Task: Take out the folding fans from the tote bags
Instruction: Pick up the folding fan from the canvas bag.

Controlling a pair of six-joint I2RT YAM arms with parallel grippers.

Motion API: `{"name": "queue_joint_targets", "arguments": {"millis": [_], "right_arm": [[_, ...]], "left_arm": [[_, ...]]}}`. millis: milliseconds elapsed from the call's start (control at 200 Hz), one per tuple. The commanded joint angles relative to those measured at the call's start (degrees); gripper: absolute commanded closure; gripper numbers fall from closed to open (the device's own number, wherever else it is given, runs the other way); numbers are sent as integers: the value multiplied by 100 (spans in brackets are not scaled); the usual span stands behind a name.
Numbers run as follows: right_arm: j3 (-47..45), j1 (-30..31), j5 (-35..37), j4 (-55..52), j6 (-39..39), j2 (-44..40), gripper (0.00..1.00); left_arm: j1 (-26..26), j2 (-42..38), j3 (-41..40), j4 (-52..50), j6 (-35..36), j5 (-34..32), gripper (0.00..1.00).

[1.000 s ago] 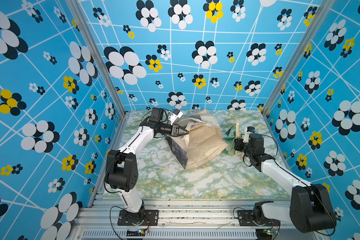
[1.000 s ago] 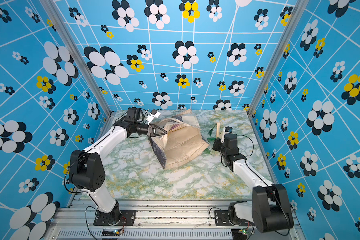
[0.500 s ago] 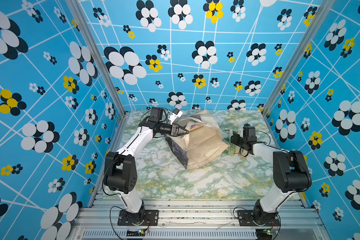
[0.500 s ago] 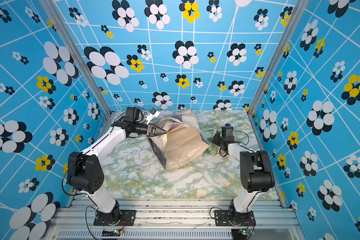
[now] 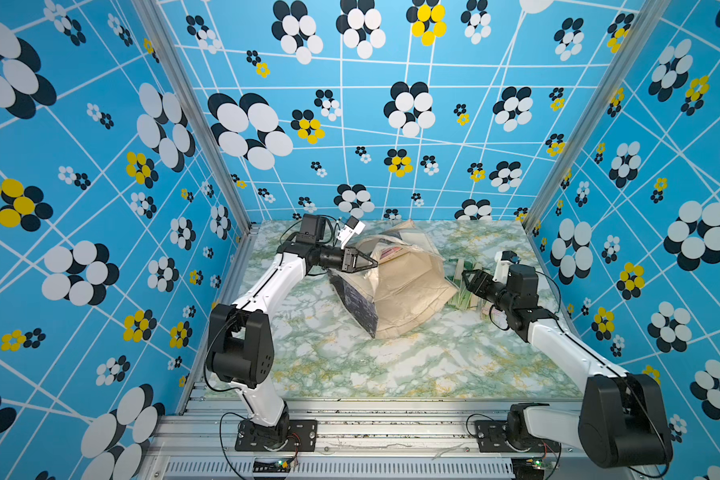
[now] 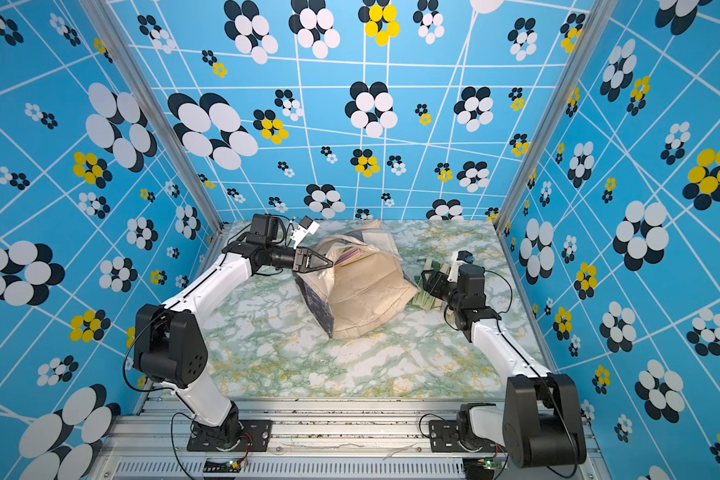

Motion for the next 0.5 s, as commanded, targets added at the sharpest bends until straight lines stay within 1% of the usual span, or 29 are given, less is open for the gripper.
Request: {"name": "queue_joint_targets", "arguments": {"millis": [0, 55, 75, 155, 230, 380, 495], "right_arm": [[-463, 136, -1111, 1151, 335, -487, 33], [-550, 253, -1208, 1363, 400, -661, 32], [-550, 513, -1201, 1393, 397, -702, 32], [-434, 1031, -1094, 1381, 290, -701, 32], [-278, 1565, -845, 1488, 229, -473, 32], [-189, 2575, -67, 2395, 197, 443, 33], [-62, 3049, 345, 3354, 587, 1499, 33]], "left_arm": [[-25, -182, -45, 215, -39, 184, 100], [-29, -179, -41, 277, -91, 241, 100], [-30, -177, -44, 308, -111, 250, 100], [-30, -190, -38, 349, -150, 259, 100], [-30, -191, -28, 358, -174, 292, 100], [-39, -192, -10, 424, -244, 312, 100], [-46, -156, 33, 430, -276, 319, 100]]}}
